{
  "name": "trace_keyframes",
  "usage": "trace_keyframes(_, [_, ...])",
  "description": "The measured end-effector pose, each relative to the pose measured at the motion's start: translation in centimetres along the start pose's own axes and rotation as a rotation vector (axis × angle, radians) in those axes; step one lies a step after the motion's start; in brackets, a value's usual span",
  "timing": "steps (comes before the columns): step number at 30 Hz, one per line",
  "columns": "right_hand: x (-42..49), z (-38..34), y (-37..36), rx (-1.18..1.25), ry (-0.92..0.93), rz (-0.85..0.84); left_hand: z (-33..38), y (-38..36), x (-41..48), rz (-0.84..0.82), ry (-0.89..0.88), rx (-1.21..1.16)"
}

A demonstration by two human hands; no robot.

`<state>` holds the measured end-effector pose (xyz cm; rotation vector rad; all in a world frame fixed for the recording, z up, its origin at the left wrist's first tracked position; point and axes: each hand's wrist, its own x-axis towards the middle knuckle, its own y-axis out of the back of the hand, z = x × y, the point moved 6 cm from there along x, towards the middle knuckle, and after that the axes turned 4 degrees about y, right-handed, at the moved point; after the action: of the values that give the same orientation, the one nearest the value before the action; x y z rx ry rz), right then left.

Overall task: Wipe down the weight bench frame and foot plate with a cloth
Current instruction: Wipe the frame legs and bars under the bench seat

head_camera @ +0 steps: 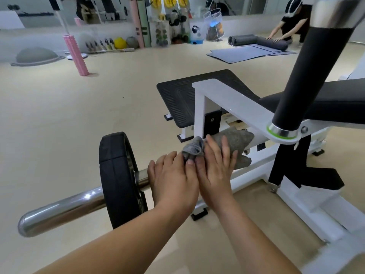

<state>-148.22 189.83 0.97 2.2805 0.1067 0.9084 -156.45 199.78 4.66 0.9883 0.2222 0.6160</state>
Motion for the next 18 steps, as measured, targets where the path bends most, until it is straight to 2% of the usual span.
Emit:
trace_keyframes(3, [1.7,4.0,2.3,-0.053,-0.104,0.105,0.0,0.1,-0.1,-0.016,0.043,-0.028])
trace_keyframes(5, [2.6,6.1,3.0,0.036,-0.255,0.101,0.2,0.3,-0.2,-0.016,0.048,-0.044])
trace_keyframes(7, [2.5,5.5,2.0,0.124,-0.330,0.105,0.3,0.2,-0.2,-0.020,0.053,-0.059])
trace_keyframes(11, [0.7,-0.2,0.2,0.284,-0.209,0.221,0.2,0.7,-0.2,0.001,0.106,-0.127])
trace_keyframes(14, [1.3,0.2,1.9,0.430,-0.168,0.271,0.2,1.3,-0.4,-0.009,0.132,-0.165])
trace_keyframes(16, [2.0,2.8,3.0,0.440,-0.246,0.300,0.3,1.6,-0.6,-0.025,0.137,-0.190])
trace_keyframes(18, [2.1,4.0,2.7,0.374,-0.297,0.255,0.4,1.8,-0.6,-0.034,0.135,-0.207])
